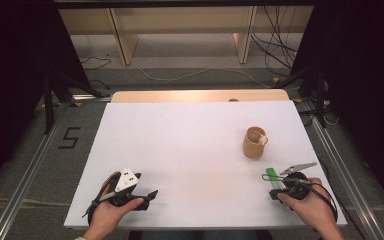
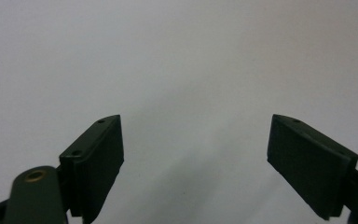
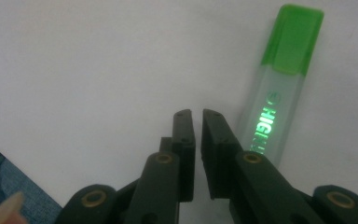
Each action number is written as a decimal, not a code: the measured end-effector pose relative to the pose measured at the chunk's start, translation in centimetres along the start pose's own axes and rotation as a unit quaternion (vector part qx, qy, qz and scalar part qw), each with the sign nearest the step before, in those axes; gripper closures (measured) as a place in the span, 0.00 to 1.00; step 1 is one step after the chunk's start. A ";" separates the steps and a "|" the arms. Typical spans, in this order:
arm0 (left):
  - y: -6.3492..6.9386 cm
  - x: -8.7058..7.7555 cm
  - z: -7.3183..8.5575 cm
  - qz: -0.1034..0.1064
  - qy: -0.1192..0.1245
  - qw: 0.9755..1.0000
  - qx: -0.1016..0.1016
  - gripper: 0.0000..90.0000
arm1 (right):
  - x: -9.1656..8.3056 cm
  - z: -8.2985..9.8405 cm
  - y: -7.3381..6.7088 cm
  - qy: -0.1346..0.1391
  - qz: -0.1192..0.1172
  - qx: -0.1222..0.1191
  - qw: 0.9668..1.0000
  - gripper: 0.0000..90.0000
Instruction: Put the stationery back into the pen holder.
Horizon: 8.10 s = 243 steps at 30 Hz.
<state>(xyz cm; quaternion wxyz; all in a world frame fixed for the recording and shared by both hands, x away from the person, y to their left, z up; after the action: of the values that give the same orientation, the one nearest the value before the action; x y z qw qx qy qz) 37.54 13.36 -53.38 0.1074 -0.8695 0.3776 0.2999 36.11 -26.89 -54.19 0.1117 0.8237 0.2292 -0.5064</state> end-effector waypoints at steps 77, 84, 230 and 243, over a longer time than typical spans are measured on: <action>0.0 0.0 -0.1 0.003 0.004 1.000 0.001 0.20 | 3.9 -6.0 4.5 -0.145 0.118 0.062 0.980 0.63; 0.0 0.0 -0.1 0.004 0.004 1.000 0.001 0.20 | 3.9 -6.0 4.5 -0.146 0.119 0.062 0.980 0.65; -0.1 -0.2 -0.2 0.000 0.009 1.000 0.002 0.21 | -4.6 -11.9 3.2 0.238 0.035 0.094 0.966 0.75; -0.2 -0.2 -0.3 -0.001 0.010 1.000 0.005 0.21 | -5.4 -12.6 3.1 0.272 0.038 0.091 0.957 0.75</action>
<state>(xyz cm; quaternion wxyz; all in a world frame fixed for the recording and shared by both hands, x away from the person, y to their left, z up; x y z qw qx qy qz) 37.67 13.49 -53.06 0.1085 -0.8722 0.3790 0.2896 45.43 -25.74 -43.77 -0.0112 0.9450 0.1728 -0.2775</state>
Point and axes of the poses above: each handheld gripper's, and its own axes: x roughly forward along the jaws, z roughly out of its underside, y roughly to its right, the point moved 10 cm from there along x, roughly forward along the jaws, and after that the axes turned 6 degrees about z, right-handed, at the moved point
